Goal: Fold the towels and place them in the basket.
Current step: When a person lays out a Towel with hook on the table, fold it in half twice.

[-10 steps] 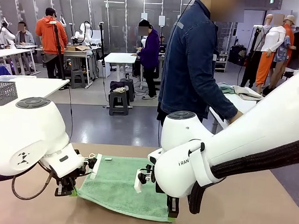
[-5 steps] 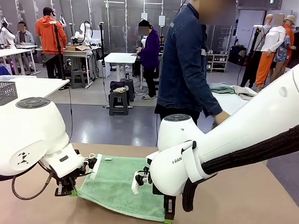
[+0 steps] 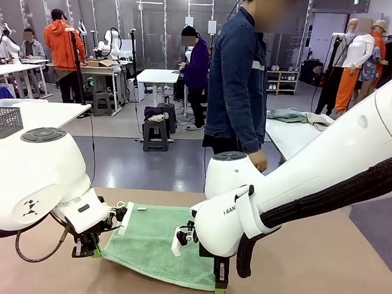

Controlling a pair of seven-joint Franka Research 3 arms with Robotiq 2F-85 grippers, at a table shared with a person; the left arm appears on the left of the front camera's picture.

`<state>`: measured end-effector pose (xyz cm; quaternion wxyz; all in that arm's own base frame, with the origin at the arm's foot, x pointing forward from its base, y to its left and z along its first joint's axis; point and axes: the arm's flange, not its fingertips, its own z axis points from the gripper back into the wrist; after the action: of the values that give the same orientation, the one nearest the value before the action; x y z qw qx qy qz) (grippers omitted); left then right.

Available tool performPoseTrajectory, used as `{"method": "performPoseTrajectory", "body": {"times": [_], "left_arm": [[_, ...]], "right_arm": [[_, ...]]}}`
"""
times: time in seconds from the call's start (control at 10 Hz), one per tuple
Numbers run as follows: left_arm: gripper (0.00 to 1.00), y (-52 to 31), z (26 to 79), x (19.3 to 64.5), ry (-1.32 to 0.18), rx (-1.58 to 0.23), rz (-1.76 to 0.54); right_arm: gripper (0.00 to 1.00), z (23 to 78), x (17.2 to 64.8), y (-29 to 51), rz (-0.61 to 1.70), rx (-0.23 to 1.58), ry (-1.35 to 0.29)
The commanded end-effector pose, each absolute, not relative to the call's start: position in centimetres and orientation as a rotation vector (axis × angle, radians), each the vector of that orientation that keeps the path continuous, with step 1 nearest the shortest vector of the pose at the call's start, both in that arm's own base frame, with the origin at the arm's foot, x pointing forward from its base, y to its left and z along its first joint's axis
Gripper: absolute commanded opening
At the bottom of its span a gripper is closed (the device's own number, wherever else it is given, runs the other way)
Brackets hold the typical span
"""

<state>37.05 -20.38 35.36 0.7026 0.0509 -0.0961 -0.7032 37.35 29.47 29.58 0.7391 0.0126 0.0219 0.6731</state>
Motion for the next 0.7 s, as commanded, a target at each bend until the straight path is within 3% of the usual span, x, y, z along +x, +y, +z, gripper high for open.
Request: {"method": "performPoseTrajectory", "body": {"times": [0.0,0.1,0.2,0.3,0.6], "left_arm": [[0.04,-20.36,35.42,37.06,-0.215,0.115,-1.564],[0.04,-20.36,35.42,37.06,-0.215,0.115,-1.564],[0.04,-20.36,35.42,37.06,-0.215,0.115,-1.564],[0.04,-20.36,35.42,37.06,-0.215,0.115,-1.564],[0.04,-20.36,35.42,37.06,-0.215,0.115,-1.564]], "right_arm": [[0.08,29.27,37.74,29.55,1.481,0.026,0.048],[0.00,29.30,37.64,29.54,1.482,0.024,0.049],[0.08,29.37,37.61,29.50,1.483,0.021,0.050],[0.00,29.46,37.64,29.40,1.481,0.025,0.042],[0.00,29.68,37.48,29.47,1.476,0.028,0.045]]}}
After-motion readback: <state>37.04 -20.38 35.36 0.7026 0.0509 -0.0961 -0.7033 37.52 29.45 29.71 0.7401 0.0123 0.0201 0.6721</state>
